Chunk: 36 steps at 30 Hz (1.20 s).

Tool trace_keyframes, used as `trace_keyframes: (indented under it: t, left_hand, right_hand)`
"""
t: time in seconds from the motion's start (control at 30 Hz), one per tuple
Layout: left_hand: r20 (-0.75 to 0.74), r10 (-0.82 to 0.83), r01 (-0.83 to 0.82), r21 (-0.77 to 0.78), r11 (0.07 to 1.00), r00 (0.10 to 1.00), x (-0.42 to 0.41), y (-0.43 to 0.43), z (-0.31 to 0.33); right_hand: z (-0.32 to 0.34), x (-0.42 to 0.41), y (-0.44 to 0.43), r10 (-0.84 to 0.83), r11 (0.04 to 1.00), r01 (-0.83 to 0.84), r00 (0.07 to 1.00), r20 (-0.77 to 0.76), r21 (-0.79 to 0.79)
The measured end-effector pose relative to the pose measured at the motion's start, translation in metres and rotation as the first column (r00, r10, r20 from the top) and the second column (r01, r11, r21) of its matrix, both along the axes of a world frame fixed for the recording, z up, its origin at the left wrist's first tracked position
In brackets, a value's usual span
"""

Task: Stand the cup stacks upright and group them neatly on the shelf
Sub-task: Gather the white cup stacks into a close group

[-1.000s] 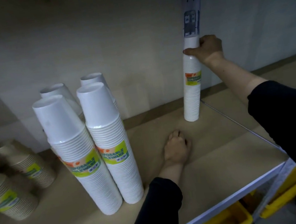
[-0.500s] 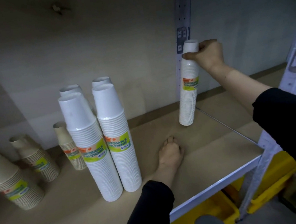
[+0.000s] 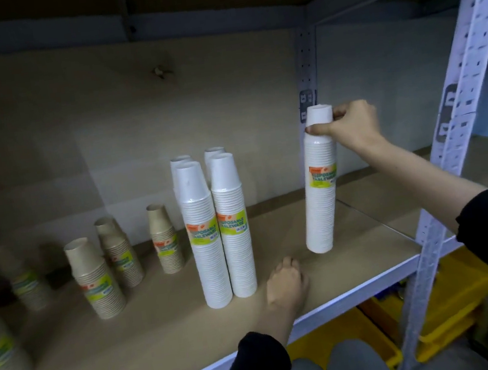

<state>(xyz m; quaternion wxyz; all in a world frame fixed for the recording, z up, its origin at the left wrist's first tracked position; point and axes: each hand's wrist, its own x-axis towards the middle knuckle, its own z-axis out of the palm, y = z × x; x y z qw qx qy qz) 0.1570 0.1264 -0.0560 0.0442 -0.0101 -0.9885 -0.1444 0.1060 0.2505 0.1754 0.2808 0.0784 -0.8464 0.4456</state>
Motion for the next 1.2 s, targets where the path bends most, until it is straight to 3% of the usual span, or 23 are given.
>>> trace_keyframes:
  t: [0.1,0.17,0.37,0.5,0.6,0.9,1.2]
  left_hand:
    - [-0.026,0.002,-0.002,0.014,1.000,1.000,0.018,-0.009,-0.002]
    - [-0.138,-0.022,0.023,0.005,1.000,0.990,0.029,-0.019,-0.002]
    - [-0.054,0.024,-0.033,-0.175,0.984,0.998,0.064,-0.058,-0.007]
    - [-0.012,0.036,-0.037,-0.113,0.993,0.999,0.083,-0.094,-0.009]
    - [-0.064,0.069,-0.073,-0.073,0.995,0.996,0.096,-0.119,-0.010]
    - [-0.034,0.238,-0.240,-0.147,0.960,0.971,0.104,-0.163,-0.004]
    - [-0.045,0.257,-0.261,-0.147,0.954,0.965,0.097,-0.170,-0.004]
  right_hand:
    - [0.007,0.024,-0.005,0.036,0.998,-0.038,0.999,0.036,0.050]
    - [0.008,0.038,-0.011,0.075,0.994,-0.080,0.995,0.069,0.076]
    - [-0.003,0.071,-0.044,0.202,0.978,-0.207,0.970,0.136,0.023]
    - [-0.011,0.083,-0.071,0.288,0.957,-0.290,0.943,0.166,-0.016]
    - [-0.016,0.088,-0.091,0.333,0.942,-0.334,0.931,0.149,-0.022]
    - [-0.024,0.091,-0.118,0.373,0.927,-0.373,0.917,0.138,-0.028]
    - [-0.026,0.095,-0.118,0.345,0.936,-0.350,0.931,0.117,0.026]
